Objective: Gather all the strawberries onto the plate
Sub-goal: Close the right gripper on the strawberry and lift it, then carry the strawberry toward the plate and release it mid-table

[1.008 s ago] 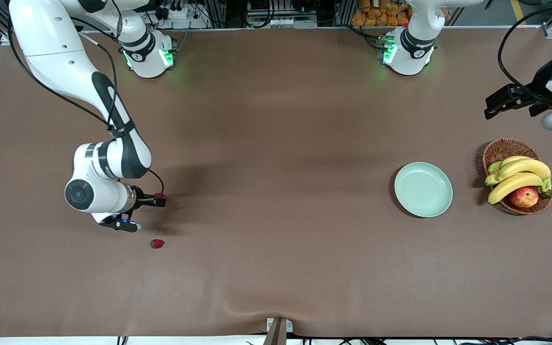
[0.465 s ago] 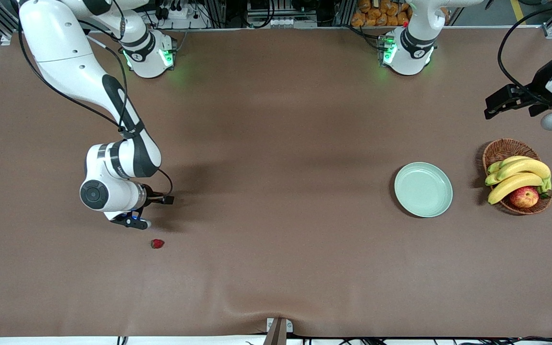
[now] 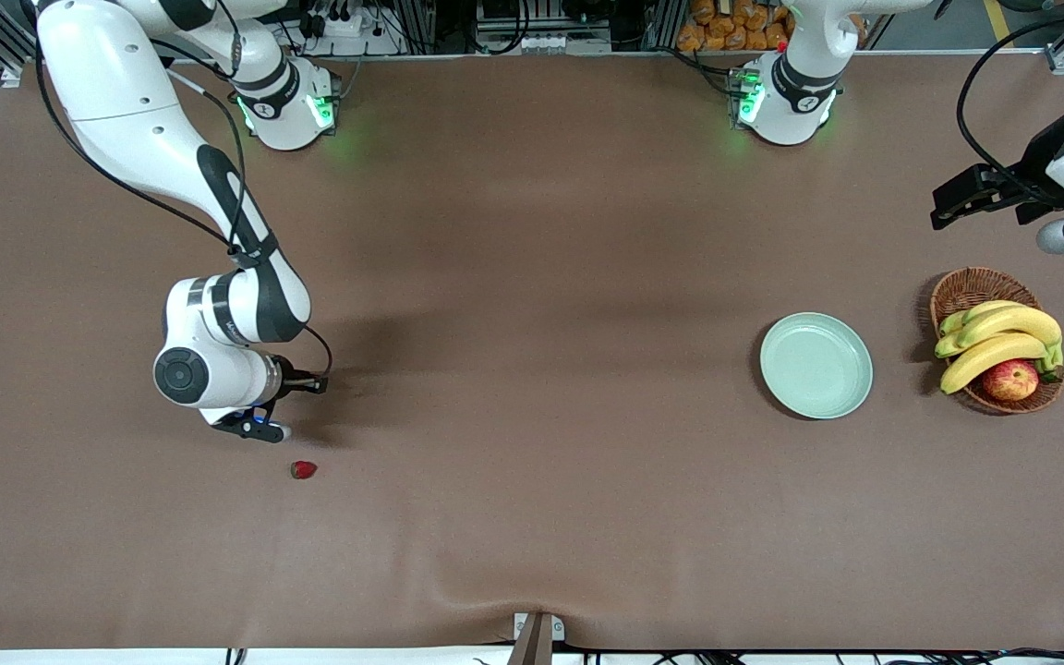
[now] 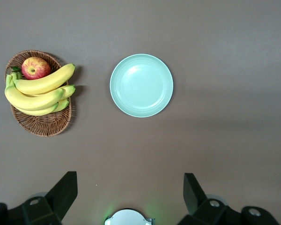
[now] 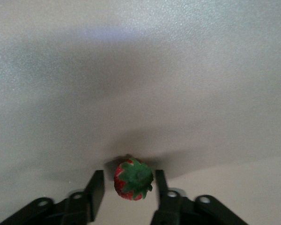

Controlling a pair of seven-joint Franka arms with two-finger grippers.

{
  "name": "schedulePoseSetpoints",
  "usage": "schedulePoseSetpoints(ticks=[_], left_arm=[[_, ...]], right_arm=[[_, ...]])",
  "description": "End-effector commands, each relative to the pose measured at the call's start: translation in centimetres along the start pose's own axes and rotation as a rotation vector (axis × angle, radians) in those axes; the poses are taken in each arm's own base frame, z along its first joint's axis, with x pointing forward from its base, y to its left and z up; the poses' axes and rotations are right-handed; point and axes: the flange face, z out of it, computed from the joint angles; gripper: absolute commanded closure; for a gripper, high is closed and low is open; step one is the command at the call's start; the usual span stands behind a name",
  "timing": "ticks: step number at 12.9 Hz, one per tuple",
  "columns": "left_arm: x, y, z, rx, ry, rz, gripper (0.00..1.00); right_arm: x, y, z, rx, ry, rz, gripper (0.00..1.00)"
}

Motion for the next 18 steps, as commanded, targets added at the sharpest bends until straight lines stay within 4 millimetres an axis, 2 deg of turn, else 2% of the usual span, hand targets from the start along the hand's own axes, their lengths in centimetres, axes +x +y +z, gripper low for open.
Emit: schedulePoseSetpoints(ticks=[1,2,4,5,6,8,10,11,13,15,18], left_arm=[[0.0,-0.1,0.0,-0.008,-0.008,0.018,0.0],[-0.1,0.0,0.0,-0.008,-0.008,0.021,0.0],[0.0,-0.1,0.0,-0.008,-0.008,0.018,0.0],[0.0,-0.1,0.0,-0.008,-0.008,0.018,0.0],[-0.1,-0.1,-0.1,-0.008,-0.007,0.019,0.0],[-0.1,0.0,-0.2,-0.008,-0.005,0.021,0.0],[-0.1,-0.1,-0.2,-0.008,-0.005,0.019,0.0],[-0.1,-0.2,-0.2,-0.008,-0.004,0.018,0.0],[-0.1,-0.2,-0.2,-0.008,-0.004,0.018,0.0],[-0.2,-0.2,-0.3,-0.009,-0.002,0.018,0.0],[-0.2,-0.2,-0.3,-0.009,-0.002,0.018,0.0]], right_arm=[[0.1,0.2,-0.2,0.02,0.006,0.023,1.0],[0.1,-0.1,-0.4,0.02,0.009,0.018,1.0],[-0.2,-0.9,-2.2,0.029,0.032,0.004,1.0],[-0.3,-1.7,-3.7,0.039,0.06,-0.008,1.0],[-0.6,-3.6,-5.0,0.043,0.086,-0.04,1.0],[-1.9,-8.5,-6.9,0.05,0.133,-0.116,1.0],[-3.9,-14.5,-9.2,0.07,0.2,-0.204,1.0],[-5.1,-17.5,-9.5,0.081,0.234,-0.251,1.0],[-8.1,-23.7,-9.4,0.115,0.315,-0.34,1.0],[-11.5,-29.5,-8.2,0.155,0.373,-0.391,1.0],[-17.4,-36.4,-6.3,0.204,0.44,-0.497,1.0]])
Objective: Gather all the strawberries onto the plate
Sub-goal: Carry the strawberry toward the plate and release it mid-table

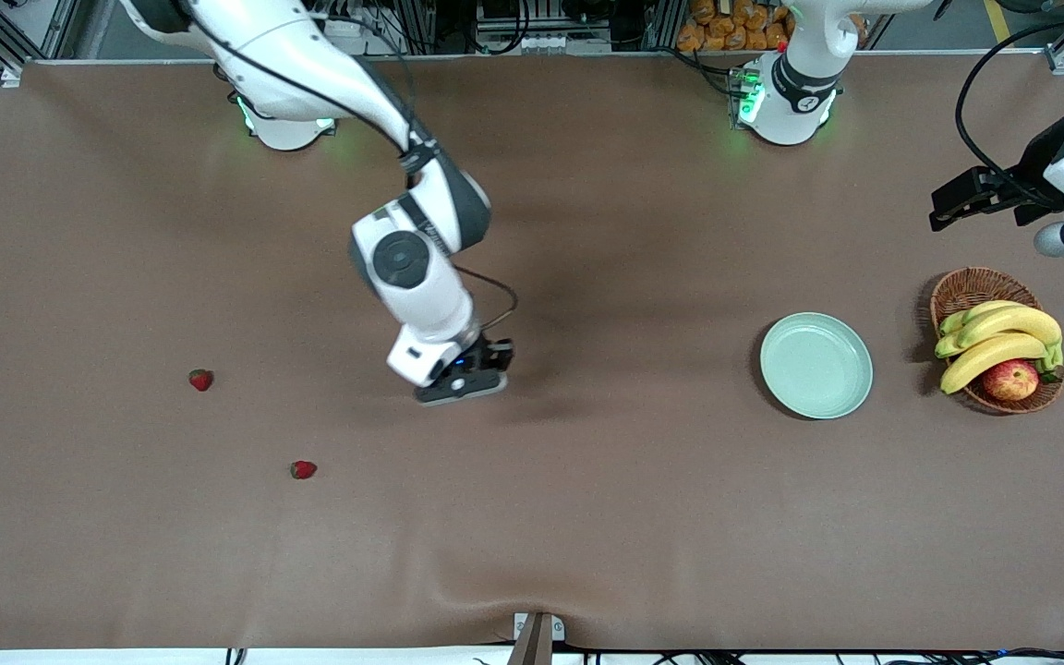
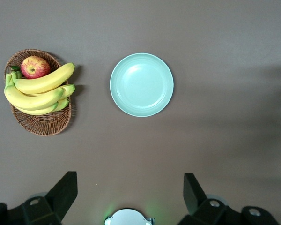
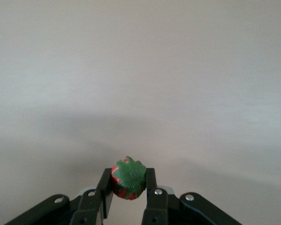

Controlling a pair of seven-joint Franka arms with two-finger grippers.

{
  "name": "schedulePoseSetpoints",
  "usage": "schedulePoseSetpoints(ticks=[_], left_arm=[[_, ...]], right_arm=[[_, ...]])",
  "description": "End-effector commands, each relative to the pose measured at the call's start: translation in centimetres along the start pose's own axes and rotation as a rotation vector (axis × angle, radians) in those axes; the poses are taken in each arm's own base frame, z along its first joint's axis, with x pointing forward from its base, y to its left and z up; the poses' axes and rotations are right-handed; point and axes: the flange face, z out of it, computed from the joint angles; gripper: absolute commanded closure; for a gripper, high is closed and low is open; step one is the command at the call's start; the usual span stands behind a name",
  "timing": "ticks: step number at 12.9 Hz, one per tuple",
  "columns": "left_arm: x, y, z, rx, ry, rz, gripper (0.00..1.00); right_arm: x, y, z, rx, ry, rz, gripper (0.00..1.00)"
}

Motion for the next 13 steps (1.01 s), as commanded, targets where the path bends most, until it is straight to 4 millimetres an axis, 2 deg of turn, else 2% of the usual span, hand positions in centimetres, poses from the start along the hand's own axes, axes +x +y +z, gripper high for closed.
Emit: schedulePoseSetpoints(ticks=[1,2,7,10,12,13], left_arm=[[-0.2,-0.1,-0.5,-0.009,0.001,0.018,0.0],[-0.2,0.0,-0.6,-0.009,0.005,0.02,0.0],[-0.2,0.0,-0.6,-0.008,0.005,0.021,0.0],[-0.1,-0.1,-0.4,-0.006,0.006,0.019,0.0],[-0.1,-0.1,-0.6,-0.007,0.009,0.018,0.0],[-0.2,-0.1,-0.7,-0.008,0.01,0.018,0.0]], right_arm=[[-1.8,-6.1,1.8,0.047,0.06,-0.07,1.0],[-2.6,-7.8,2.8,0.065,0.087,-0.096,1.0],[-6.1,-12.8,9.2,0.12,0.164,-0.175,1.0],[-6.4,-13.1,9.5,0.122,0.163,-0.181,1.0],[-6.4,-13.2,9.4,0.123,0.164,-0.179,0.01],[-6.1,-13.3,8.7,0.126,0.174,-0.184,0.0]])
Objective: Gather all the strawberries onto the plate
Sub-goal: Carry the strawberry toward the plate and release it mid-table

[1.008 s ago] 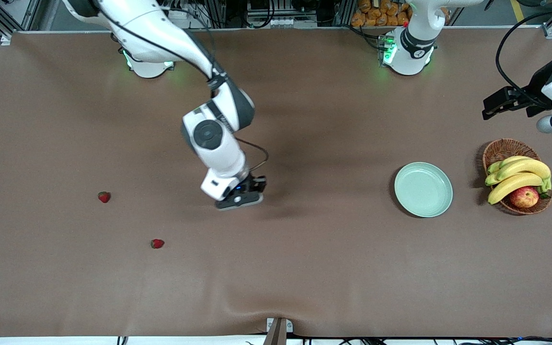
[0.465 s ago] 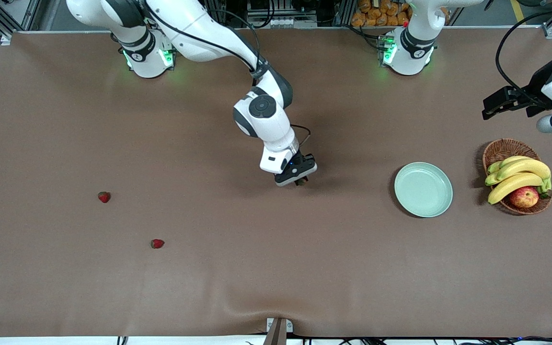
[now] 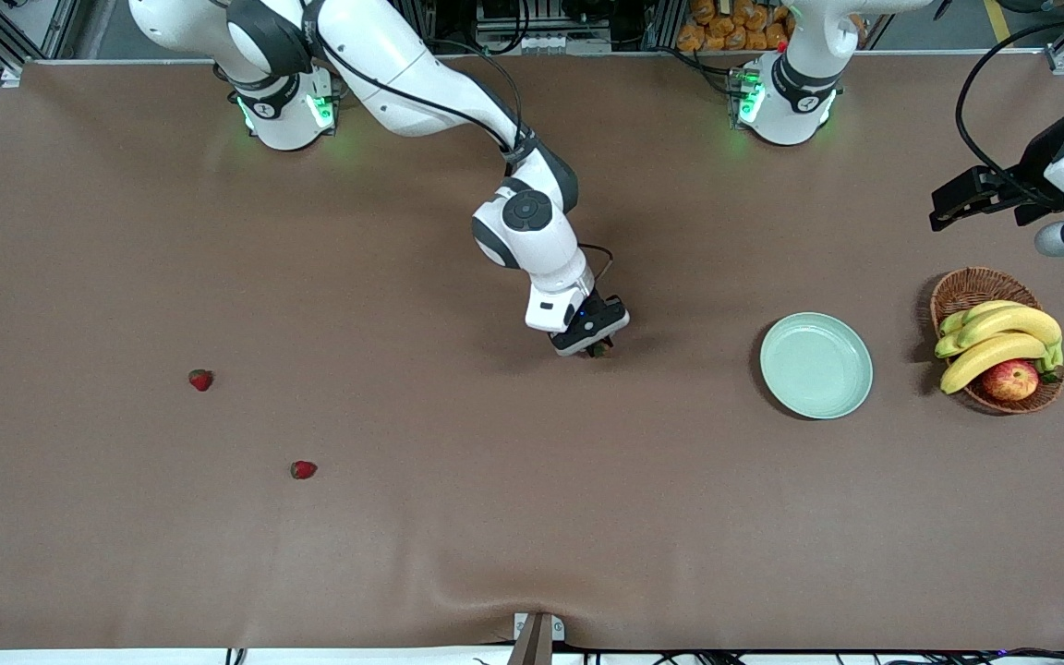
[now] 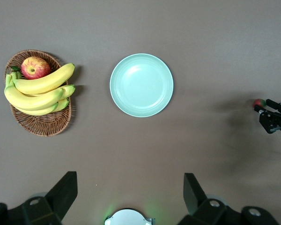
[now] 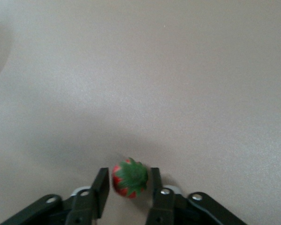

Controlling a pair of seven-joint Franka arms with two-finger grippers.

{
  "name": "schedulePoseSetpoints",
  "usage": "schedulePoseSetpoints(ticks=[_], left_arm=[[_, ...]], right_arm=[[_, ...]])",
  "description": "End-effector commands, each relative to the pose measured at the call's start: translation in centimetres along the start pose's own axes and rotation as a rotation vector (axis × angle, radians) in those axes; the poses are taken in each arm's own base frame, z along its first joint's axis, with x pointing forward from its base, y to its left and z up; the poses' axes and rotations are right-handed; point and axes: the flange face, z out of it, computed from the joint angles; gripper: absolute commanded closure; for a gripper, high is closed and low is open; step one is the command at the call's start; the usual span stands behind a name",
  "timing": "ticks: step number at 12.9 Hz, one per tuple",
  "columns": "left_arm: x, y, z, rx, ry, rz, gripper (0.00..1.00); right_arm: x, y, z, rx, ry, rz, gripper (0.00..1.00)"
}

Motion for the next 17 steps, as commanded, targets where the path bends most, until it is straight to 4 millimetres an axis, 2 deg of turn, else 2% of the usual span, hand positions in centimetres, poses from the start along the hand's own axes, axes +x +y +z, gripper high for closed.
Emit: schedulePoseSetpoints(ticks=[1,3,4,5,7,8,10,12,15,17], left_arm=[[-0.2,-0.3,-0.6,-0.009,0.009,0.016,0.0],[-0.2,-0.2,-0.4,-0.008,0.006,0.017,0.0],[-0.2,-0.2,-0.4,-0.008,0.003,0.018,0.0],[-0.2,-0.2,-0.4,-0.009,0.003,0.016,0.0],[-0.2,-0.1,-0.4,-0.009,0.005,0.018,0.0],[-0.2,-0.1,-0.4,-0.009,0.003,0.018,0.0],[-0.1,0.3,-0.1,-0.008,-0.003,0.015,0.0],[-0.2,1.2,0.3,-0.007,-0.009,0.003,0.0],[0.4,2.9,1.5,-0.005,-0.03,0.023,0.0],[1.4,4.1,3.2,-0.041,-0.065,0.001,0.0]], right_arm=[[2.0,-0.4,-2.1,0.016,0.041,0.007,0.0],[5.5,3.1,-5.1,0.004,0.066,0.061,0.0],[6.3,3.7,-6.2,-0.005,0.055,0.073,0.0],[7.3,5.5,-7.1,-0.025,0.034,0.097,0.0],[10.5,11.2,-10.0,-0.058,0.031,0.171,0.0],[11.5,13.6,-10.9,-0.073,0.034,0.198,0.0],[12.4,17.8,-11.7,-0.115,0.023,0.235,0.0],[13.0,23.3,-12.5,-0.183,0.002,0.283,0.0],[12.7,29.5,-13.7,-0.262,-0.084,0.36,0.0],[12.3,34.5,-14.1,-0.291,-0.104,0.44,0.0]])
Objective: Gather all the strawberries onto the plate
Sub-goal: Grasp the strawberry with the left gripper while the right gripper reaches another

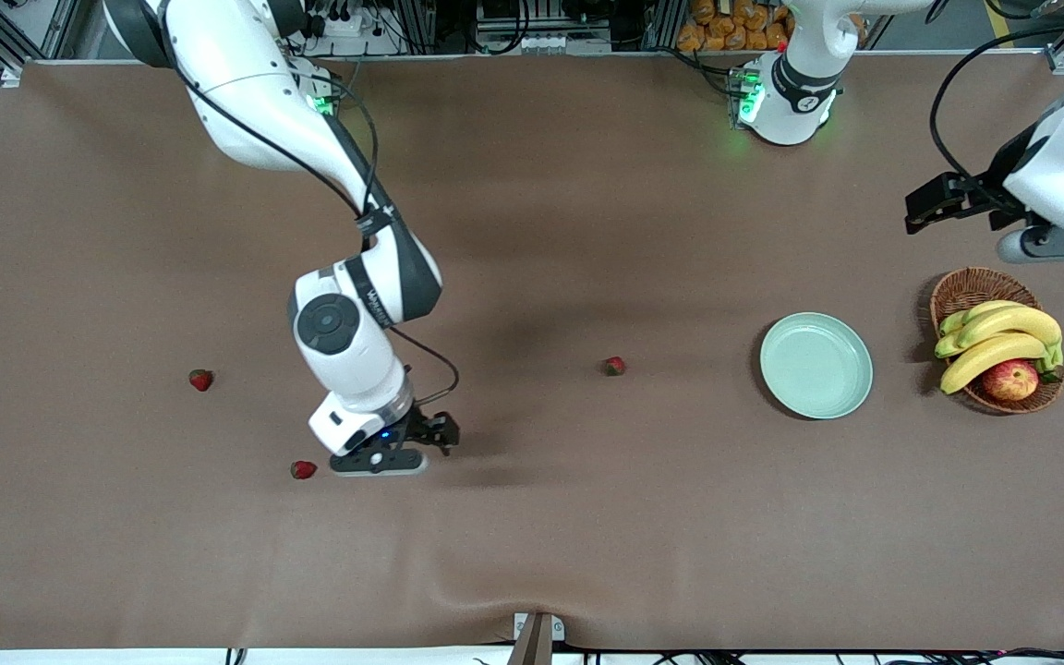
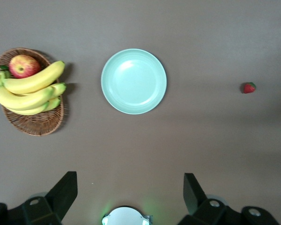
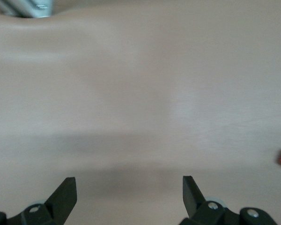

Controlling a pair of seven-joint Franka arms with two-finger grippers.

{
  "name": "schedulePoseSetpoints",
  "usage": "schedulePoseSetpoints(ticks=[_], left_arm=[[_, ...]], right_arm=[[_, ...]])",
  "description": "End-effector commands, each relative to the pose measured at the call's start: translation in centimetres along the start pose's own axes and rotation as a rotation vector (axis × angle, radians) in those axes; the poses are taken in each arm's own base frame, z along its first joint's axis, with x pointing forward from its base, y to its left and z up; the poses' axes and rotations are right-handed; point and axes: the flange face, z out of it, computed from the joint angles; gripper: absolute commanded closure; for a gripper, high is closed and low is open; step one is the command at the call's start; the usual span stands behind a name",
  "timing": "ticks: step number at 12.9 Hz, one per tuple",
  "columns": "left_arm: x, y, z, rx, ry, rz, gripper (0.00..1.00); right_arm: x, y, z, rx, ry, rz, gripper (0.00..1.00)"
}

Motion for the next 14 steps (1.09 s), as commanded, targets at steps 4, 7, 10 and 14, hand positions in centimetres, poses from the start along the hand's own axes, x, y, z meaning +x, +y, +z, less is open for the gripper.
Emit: schedulePoseSetpoints(ticks=[4,7,10,14], left_arm=[[2.3,3.9,6.0,-0.054,-0.036,0.003,0.0],[3.1,6.5,10.7,-0.059,-0.02,0.035,0.0],[4.9,11.1,15.4,-0.077,-0.017,0.038,0.0],[5.9,17.3,21.3,-0.084,-0.043,0.055,0.0]], right_arm=[[3.7,14.0,1.7,-0.048,-0.051,0.211,0.0],[3.2,17.4,4.9,-0.077,-0.089,0.385,0.0],[2.2,17.7,7.0,-0.09,-0.114,0.548,0.0],[2.3,20.3,7.6,-0.08,-0.133,0.612,0.0]])
